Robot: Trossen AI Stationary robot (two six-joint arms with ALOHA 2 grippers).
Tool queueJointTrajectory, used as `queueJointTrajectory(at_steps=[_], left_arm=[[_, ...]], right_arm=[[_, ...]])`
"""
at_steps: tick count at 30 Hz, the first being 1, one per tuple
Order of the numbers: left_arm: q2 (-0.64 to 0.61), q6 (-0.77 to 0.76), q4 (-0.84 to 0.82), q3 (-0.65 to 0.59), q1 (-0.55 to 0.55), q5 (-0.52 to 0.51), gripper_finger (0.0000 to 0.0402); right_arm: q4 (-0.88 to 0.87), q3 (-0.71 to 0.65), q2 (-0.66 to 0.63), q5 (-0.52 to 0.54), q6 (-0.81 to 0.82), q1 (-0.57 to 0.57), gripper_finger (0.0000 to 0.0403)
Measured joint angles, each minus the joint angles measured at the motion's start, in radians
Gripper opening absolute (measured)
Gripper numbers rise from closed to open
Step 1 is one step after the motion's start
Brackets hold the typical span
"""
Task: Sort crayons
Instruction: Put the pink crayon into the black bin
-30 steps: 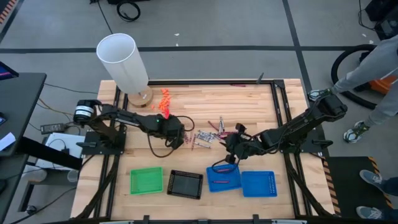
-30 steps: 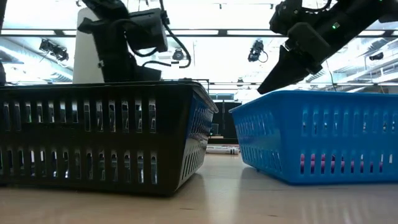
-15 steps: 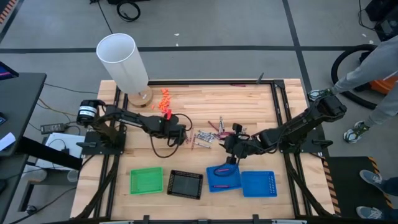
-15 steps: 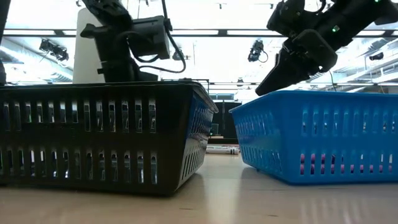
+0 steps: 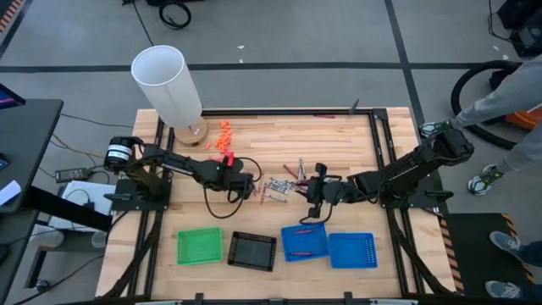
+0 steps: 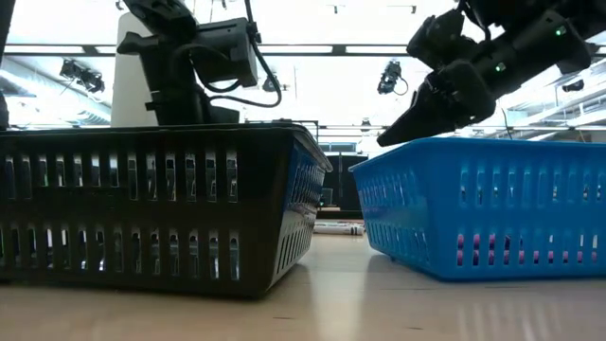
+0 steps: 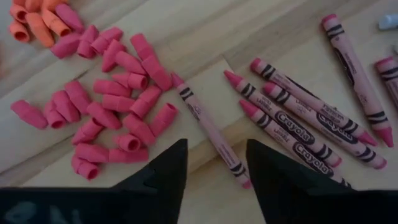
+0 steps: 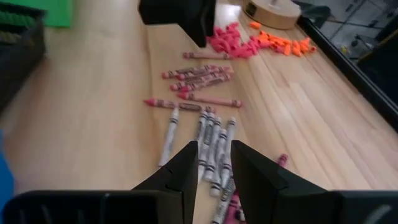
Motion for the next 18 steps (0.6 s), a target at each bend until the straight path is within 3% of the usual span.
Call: queueJointTrajectory(at_steps=[7,18], left_arm=[[0.010,-0.051,0.002,0.000,0.027,0.089,0.0210],[0.009,-0.120,0.014,0.004,0.011,0.032,0.0164]], right_arm=[[-0.016,-0.002,-0.013,-0.078,-0.012,0.001,0.0105],[-0.020,-0.004,-0.013,-0.090,-0.014,0.001,0.0105]])
